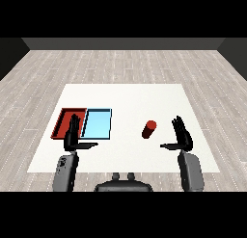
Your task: Pick the red can and put it in the red box
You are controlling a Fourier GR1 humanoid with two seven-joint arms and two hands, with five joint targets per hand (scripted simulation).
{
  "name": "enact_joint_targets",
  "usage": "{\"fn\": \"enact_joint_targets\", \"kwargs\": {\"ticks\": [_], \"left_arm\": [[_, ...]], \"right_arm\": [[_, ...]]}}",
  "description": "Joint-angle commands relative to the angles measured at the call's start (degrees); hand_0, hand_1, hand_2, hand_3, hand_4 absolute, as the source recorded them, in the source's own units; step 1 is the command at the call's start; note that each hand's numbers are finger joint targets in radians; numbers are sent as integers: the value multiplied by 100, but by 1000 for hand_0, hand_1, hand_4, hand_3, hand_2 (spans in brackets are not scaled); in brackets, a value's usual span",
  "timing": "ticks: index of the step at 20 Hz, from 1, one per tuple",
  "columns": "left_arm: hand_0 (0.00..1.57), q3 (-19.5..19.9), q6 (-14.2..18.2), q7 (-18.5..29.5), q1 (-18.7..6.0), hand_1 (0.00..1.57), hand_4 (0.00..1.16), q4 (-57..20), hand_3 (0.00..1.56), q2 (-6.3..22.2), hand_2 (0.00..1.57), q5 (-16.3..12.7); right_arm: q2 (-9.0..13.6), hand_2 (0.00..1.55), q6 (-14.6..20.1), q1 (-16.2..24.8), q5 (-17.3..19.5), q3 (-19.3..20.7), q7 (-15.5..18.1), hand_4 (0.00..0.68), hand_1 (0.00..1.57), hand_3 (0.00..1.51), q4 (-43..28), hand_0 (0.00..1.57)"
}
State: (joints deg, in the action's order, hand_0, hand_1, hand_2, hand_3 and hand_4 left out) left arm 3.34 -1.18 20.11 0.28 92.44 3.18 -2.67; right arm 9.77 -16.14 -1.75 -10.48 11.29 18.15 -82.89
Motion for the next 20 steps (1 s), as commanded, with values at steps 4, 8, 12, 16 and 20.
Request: {"fn": "enact_joint_targets", "kwargs": {"ticks": [4,8,12,16,20], "left_arm": [[0,24,3,352,-85,0,0,-402,0,-80,0,35],[0,-104,279,80,-330,0,0,-294,0,-162,0,265],[0,-13,-130,99,370,0,0,173,0,16,0,-39],[0,-125,130,-206,-40,0,0,176,0,-127,0,84],[0,-113,-74,107,404,0,0,277,0,-98,0,-16]], "right_arm": [[7,0,38,-256,-42,91,-105,0,0,0,195,0],[-31,0,4,-296,-9,162,308,0,0,0,595,0],[18,0,-43,-452,71,71,249,0,0,0,752,0],[-88,0,59,-751,-110,20,-123,0,0,0,806,0],[-159,0,179,-1442,-43,75,186,0,0,0,1840,0]]}}
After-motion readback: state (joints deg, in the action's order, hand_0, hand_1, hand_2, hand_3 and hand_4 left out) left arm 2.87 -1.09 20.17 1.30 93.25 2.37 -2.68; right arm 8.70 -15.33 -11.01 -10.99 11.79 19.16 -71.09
